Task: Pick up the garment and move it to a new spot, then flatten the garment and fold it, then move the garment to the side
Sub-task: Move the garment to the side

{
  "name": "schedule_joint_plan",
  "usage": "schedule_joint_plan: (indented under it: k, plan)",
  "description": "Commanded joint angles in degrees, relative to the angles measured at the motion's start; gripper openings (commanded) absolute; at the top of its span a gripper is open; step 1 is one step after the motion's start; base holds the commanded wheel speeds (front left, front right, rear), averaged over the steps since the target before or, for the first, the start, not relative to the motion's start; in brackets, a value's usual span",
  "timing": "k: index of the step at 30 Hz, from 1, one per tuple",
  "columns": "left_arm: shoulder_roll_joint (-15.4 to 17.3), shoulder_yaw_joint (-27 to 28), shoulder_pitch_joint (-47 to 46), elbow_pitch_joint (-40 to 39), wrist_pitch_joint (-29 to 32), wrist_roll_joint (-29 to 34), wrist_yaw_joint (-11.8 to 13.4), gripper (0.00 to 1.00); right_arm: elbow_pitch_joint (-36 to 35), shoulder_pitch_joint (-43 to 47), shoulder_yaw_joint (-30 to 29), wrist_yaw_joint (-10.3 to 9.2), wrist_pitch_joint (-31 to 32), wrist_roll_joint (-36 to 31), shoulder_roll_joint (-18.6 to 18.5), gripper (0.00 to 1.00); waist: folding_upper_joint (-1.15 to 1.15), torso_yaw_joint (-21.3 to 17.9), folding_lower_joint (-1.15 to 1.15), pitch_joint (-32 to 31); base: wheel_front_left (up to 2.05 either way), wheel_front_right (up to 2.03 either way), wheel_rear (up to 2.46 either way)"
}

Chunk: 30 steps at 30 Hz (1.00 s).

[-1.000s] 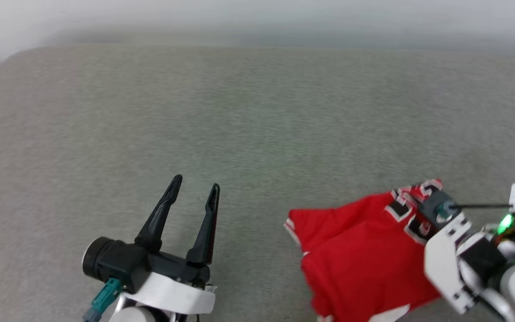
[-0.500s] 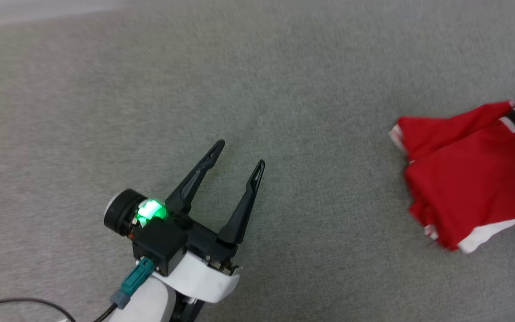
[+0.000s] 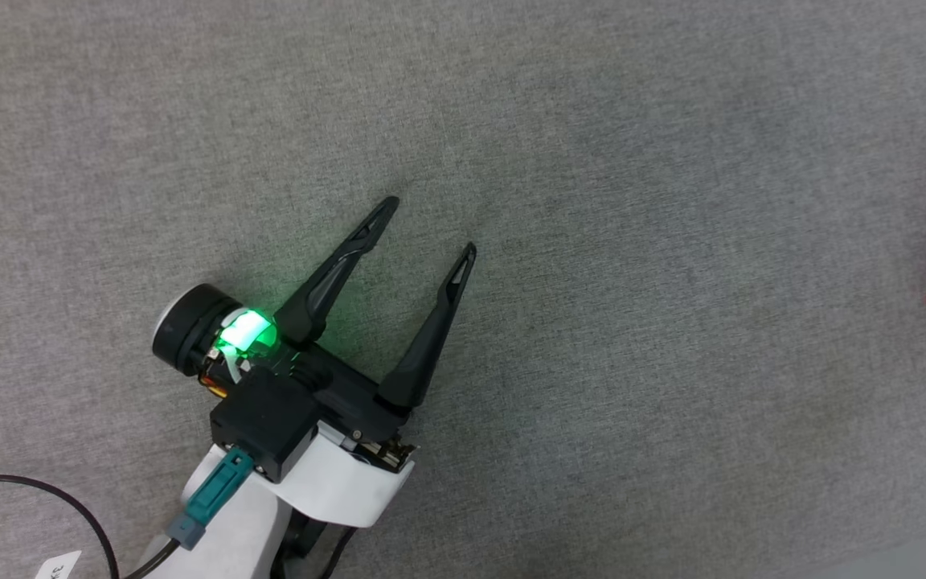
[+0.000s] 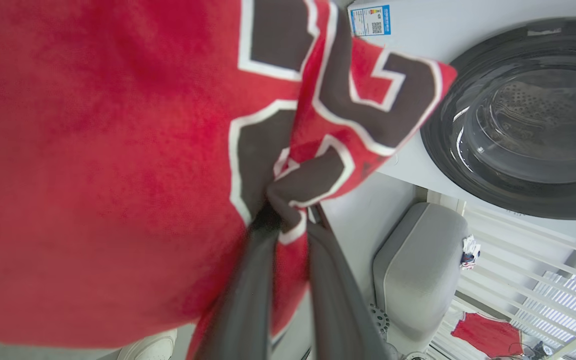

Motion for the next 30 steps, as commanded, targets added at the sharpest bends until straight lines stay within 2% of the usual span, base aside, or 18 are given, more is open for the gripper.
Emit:
schedule_joint_plan:
  k: [1,9,10,11,18,21,26,30]
  plan:
    - [0.23,0.18,-0.28,-0.47,-0.11,0.45,-0.06,1.00,1.41,-1.19,-1.18,-0.10,-1.21,-0.83,0.88,0.00,0.00,0.16,-0.01,0.91,0.00,0.00,0.00]
    - [0.14,0.03,0.79,-0.65,-0.11,-0.11,-0.06,1.00,6.23,-1.81,-7.44,-0.10,-4.36,-3.03,3.44,0.00,0.00,0.89,-0.01,1.08,0.00,0.00,0.00]
    - [-0.03,-0.09,0.80,-0.49,-0.11,-0.21,-0.06,1.00,6.49,-1.79,-8.10,-0.11,-4.18,-3.29,3.64,0.65,0.00,1.08,-0.01,0.81,0.00,0.00,0.00]
    - [-0.30,-0.12,0.77,-0.37,-0.11,-0.33,-0.06,1.00,6.58,-1.69,-8.50,-0.11,-4.15,-3.57,3.89,1.00,0.00,1.30,-0.01,0.43,0.00,0.00,0.00]
    - [-2.94,1.80,1.48,0.91,-0.11,-1.72,-0.06,1.00,2.59,-1.73,-11.43,-0.11,-5.17,-4.95,5.23,1.00,0.00,3.35,-0.01,-4.99,0.00,0.00,0.00]
    - [-4.35,4.30,2.76,1.46,-0.11,-2.33,-0.05,1.00,-0.73,-2.14,-13.02,-0.11,-6.54,-4.62,7.00,1.00,0.00,4.42,-0.01,-8.79,0.00,0.00,0.00]
    - [-6.29,9.39,6.08,2.53,-0.11,-2.04,0.00,1.00,-6.22,0.19,-15.16,-0.10,-11.11,-2.83,11.84,1.00,0.00,6.51,-0.01,-15.99,0.00,0.00,0.00]
    - [-7.28,13.30,8.83,3.01,-0.10,-1.71,0.10,1.00,-12.30,3.46,-17.82,-0.08,-16.61,-0.75,17.62,1.00,0.00,8.42,-0.01,-21.15,0.00,0.00,0.00]
